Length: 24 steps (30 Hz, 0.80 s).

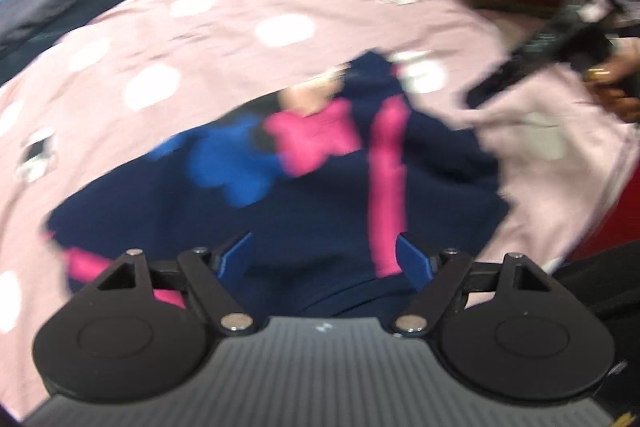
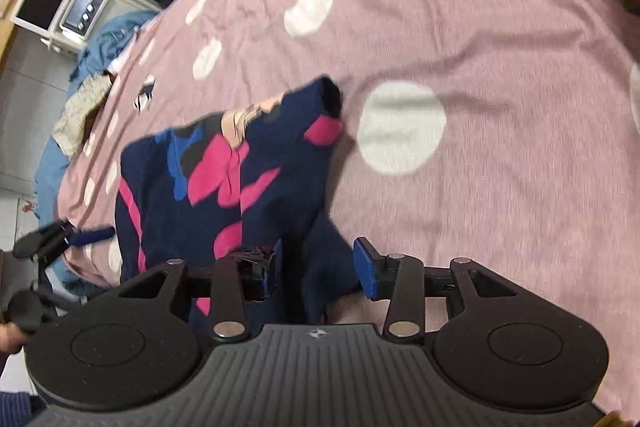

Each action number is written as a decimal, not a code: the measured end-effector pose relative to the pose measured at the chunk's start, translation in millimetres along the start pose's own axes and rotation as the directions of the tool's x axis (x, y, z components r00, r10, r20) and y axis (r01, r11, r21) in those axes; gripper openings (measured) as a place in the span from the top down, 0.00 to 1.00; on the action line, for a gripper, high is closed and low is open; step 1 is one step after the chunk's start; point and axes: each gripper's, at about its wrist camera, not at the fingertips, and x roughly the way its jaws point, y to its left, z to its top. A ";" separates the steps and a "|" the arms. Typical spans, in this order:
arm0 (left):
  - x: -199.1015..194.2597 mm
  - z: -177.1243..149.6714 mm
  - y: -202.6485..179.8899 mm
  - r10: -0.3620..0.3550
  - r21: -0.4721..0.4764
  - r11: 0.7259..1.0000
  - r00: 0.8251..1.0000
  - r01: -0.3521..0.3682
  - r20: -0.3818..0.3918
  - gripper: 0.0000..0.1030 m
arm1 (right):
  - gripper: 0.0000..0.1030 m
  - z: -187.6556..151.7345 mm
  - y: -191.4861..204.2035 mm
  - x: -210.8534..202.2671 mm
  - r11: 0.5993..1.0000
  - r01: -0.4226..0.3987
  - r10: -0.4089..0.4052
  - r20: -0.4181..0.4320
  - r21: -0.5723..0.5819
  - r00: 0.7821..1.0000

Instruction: Fold small clothes

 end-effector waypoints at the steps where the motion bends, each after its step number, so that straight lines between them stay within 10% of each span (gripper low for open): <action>1: 5.3 4.9 -11.3 -0.034 0.020 0.999 0.999 0.034 0.001 0.26 | 0.32 4.1 -1.4 -0.5 1.000 -0.012 0.012 0.016 0.003 1.000; 8: 33.2 15.2 -111.2 -0.104 0.341 0.936 0.994 0.087 0.030 0.28 | 0.31 33.0 -12.9 1.3 0.997 -0.079 0.078 0.045 0.022 0.996; 13: 54.9 -9.9 -168.2 -0.038 0.577 0.816 0.995 -0.019 0.087 0.28 | 0.31 17.1 -21.5 -3.1 0.993 -0.113 0.112 0.046 0.032 0.993; 19: 80.3 -40.0 -189.8 0.082 0.656 0.744 0.991 -0.129 0.101 0.28 | 0.31 -1.6 -31.4 -7.5 0.996 -0.091 0.091 0.051 -0.001 0.995; 24: 94.9 -40.4 -190.8 0.129 0.656 0.735 0.985 -0.172 0.114 0.28 | 0.31 -7.4 -37.4 -8.1 0.995 -0.096 0.096 0.055 0.008 0.994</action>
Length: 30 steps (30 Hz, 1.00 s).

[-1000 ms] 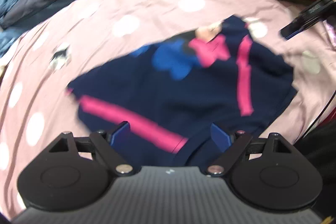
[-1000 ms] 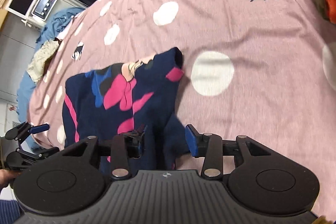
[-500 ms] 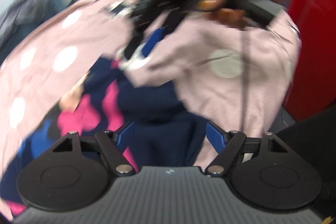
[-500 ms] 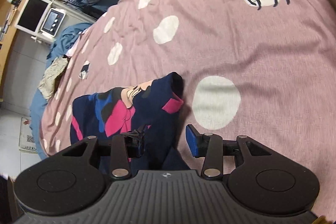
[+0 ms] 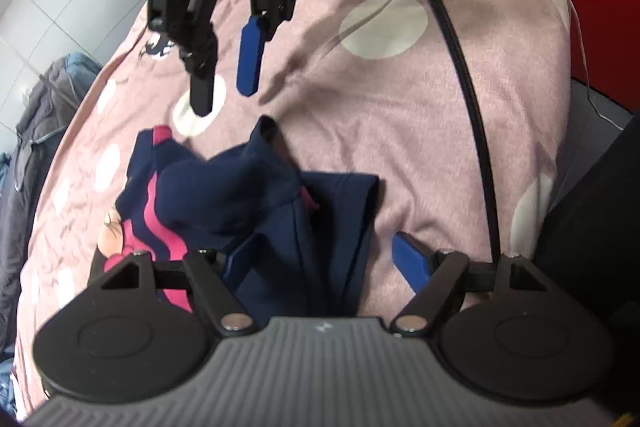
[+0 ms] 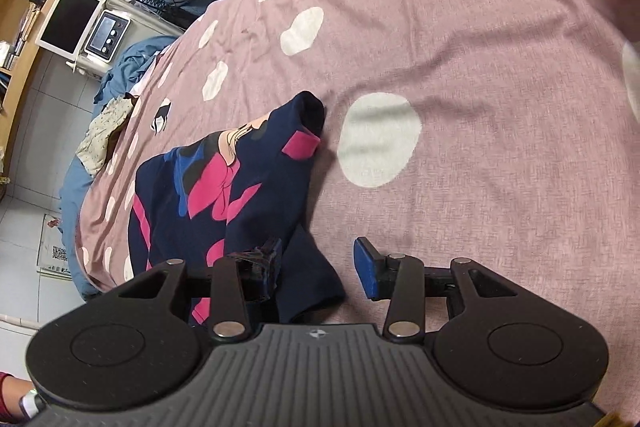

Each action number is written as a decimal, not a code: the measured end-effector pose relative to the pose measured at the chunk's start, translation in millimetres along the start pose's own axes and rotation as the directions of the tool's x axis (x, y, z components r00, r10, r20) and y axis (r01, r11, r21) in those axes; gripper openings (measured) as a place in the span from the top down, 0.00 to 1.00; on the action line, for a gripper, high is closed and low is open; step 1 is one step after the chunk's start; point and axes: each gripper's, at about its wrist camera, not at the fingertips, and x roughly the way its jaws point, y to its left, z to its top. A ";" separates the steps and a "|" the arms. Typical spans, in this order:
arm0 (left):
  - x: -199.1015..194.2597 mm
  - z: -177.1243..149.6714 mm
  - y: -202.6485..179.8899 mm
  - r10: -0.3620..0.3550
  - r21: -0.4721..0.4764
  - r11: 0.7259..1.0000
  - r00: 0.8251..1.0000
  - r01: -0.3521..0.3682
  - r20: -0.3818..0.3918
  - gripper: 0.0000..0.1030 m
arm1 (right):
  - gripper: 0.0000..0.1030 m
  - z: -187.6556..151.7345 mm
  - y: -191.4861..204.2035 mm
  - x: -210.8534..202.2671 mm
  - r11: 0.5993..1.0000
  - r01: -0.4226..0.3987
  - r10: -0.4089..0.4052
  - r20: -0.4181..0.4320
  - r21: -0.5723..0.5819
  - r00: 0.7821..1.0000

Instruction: Fold small clothes

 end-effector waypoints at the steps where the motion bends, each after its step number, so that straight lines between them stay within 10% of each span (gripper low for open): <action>1: -0.1 0.9 -2.0 0.013 0.018 1.000 1.000 -0.013 0.010 0.28 | 0.31 0.4 -0.5 -0.2 1.000 -0.003 0.003 0.002 -0.005 1.000; 10: -0.3 2.8 26.5 -0.038 -0.187 0.982 0.999 0.033 -0.025 0.56 | 0.31 17.7 1.6 17.4 0.997 -0.024 0.022 -0.032 -0.068 0.999; 22: -0.8 4.1 15.6 -0.036 -0.130 0.991 0.999 0.032 -0.029 0.72 | 0.30 34.6 -7.5 30.5 0.996 -0.078 0.078 0.011 0.031 0.997; 30: 9.2 -10.9 69.9 -0.194 -0.525 0.834 0.981 0.170 0.011 0.81 | 0.36 44.4 -2.7 70.3 0.981 -0.169 0.174 -0.048 0.091 0.984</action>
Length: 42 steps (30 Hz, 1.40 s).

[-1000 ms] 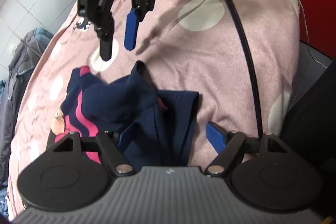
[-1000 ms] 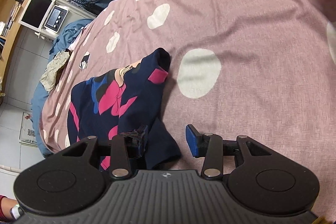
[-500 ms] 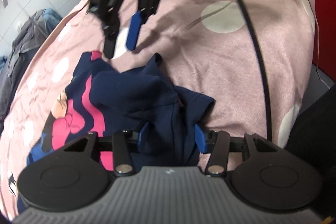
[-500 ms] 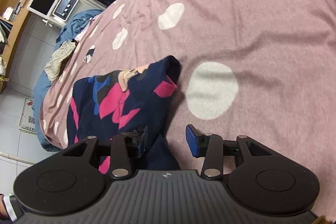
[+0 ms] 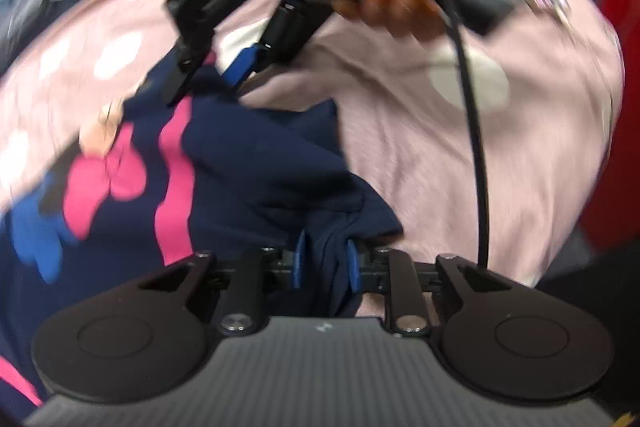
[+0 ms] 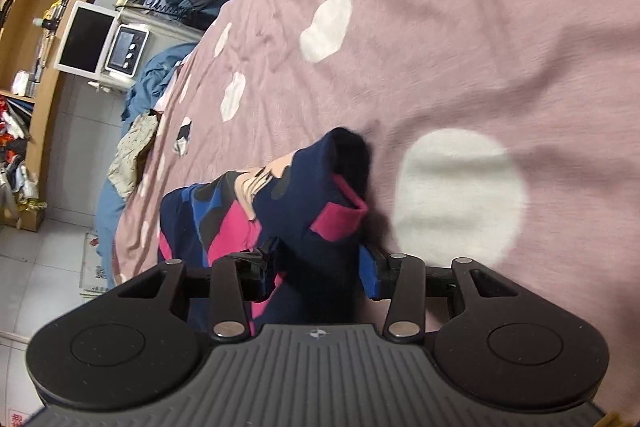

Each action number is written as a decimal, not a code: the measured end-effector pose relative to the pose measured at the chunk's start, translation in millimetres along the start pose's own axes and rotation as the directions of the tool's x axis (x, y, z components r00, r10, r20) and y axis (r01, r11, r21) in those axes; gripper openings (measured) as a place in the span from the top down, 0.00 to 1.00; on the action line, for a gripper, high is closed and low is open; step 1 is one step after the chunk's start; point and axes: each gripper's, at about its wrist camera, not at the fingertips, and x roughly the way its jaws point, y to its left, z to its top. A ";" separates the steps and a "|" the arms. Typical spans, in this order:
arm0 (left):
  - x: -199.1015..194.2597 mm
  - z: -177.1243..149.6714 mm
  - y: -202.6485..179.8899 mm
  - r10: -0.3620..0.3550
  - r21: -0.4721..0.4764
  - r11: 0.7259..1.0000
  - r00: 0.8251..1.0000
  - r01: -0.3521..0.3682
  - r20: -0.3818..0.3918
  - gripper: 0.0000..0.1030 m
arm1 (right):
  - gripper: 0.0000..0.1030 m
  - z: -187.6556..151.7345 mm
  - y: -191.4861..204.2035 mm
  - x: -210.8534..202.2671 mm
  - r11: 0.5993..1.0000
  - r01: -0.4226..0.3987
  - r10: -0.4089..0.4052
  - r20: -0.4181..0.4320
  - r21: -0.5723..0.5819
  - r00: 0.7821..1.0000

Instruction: Fold small clothes

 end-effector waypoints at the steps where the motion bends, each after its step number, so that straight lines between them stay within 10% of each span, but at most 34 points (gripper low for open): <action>1: -0.5 0.5 6.7 -0.018 -0.051 0.999 1.000 0.018 0.001 0.85 | 0.43 -0.6 0.1 3.2 1.000 -0.007 0.007 -0.001 0.014 1.000; 3: -4.9 -0.2 18.0 -0.050 -0.141 0.989 0.999 0.051 0.011 0.91 | 0.83 -2.1 0.9 6.2 0.999 -0.011 0.012 -0.028 0.034 1.000; 9: -57.0 -19.9 65.8 -0.063 -0.397 0.911 0.989 0.113 0.135 0.94 | 0.86 -1.7 32.2 -19.2 0.996 -0.087 0.087 0.004 0.032 0.996; 14: -121.9 -59.2 112.4 0.060 -0.570 0.820 0.982 0.054 0.179 0.94 | 0.85 4.0 82.6 -10.9 0.983 -0.182 0.182 -0.018 0.025 0.983; 27: -157.7 -177.6 213.8 0.247 -0.777 0.607 0.969 -0.167 -0.016 0.94 | 0.86 1.1 215.4 150.4 0.970 -0.141 0.105 -0.182 -0.198 0.978; 31: -153.9 -196.1 232.3 0.224 -0.780 0.598 0.973 -0.184 -0.058 0.94 | 0.79 -4.7 228.1 188.0 0.964 -0.046 -0.010 -0.206 -0.262 0.978; 35: -147.8 -211.6 245.4 0.212 -0.780 0.582 0.969 -0.232 -0.131 0.89 | 0.42 -4.7 235.1 206.3 0.955 0.007 -0.063 -0.181 -0.296 0.982; 39: -160.7 -227.4 257.5 0.231 -0.796 0.540 0.957 -0.275 -0.174 0.87 | 0.42 -1.4 250.0 187.2 0.948 -0.028 -0.010 -0.117 -0.316 0.993; 42: -177.9 -217.6 261.4 0.262 -0.779 0.578 0.959 -0.243 -0.105 0.86 | 0.42 -1.9 253.4 151.0 0.915 -0.014 -0.007 -0.050 -0.402 0.999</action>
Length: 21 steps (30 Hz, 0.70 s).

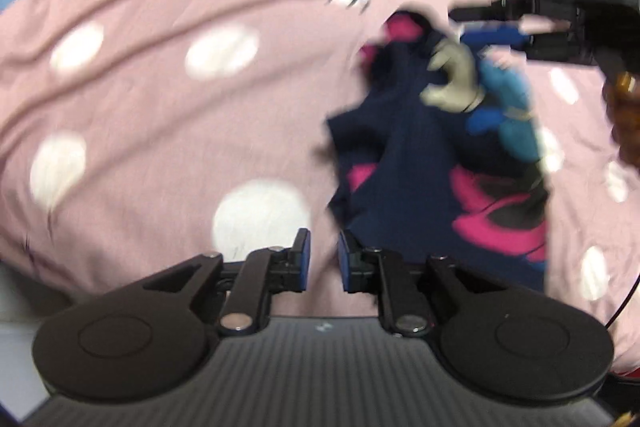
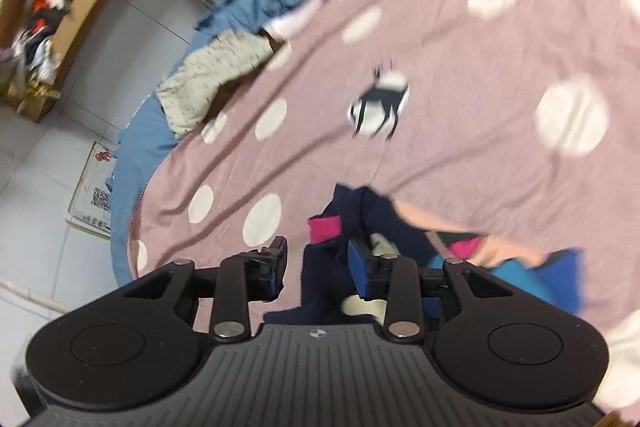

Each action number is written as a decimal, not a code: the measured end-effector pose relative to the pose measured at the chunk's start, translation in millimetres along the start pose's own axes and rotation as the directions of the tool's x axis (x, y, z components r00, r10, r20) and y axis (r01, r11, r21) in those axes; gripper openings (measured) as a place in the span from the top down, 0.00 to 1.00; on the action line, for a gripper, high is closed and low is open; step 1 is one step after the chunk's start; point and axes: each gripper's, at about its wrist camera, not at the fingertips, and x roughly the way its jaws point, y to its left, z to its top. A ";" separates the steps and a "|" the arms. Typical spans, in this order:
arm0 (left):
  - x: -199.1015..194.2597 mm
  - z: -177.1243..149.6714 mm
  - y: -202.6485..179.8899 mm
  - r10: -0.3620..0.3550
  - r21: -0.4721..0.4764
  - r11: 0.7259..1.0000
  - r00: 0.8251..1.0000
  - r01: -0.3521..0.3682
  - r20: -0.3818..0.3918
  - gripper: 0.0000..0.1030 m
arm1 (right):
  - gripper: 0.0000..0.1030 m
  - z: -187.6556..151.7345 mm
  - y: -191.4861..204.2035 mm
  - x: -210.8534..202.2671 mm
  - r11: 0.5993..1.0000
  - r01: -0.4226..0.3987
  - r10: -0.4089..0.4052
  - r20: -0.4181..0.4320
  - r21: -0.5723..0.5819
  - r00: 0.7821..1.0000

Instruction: Fold small clothes

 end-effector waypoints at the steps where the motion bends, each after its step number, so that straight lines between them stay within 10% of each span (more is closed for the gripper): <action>1: -4.0 5.1 -5.9 -0.024 0.023 0.999 1.000 0.023 0.021 0.86 | 0.42 -1.6 0.8 -8.9 0.999 0.020 -0.020 0.011 -0.032 1.000; 8: 28.1 34.7 -64.1 -0.208 0.160 0.966 0.978 0.204 0.008 0.80 | 0.57 -26.7 -10.8 -30.4 0.971 0.170 -0.170 0.018 -0.166 0.985; 21: 63.4 35.9 -52.3 -0.121 0.216 0.967 0.990 0.135 -0.077 0.73 | 0.63 -23.7 -21.6 10.5 0.935 0.316 -0.319 0.003 -0.162 0.948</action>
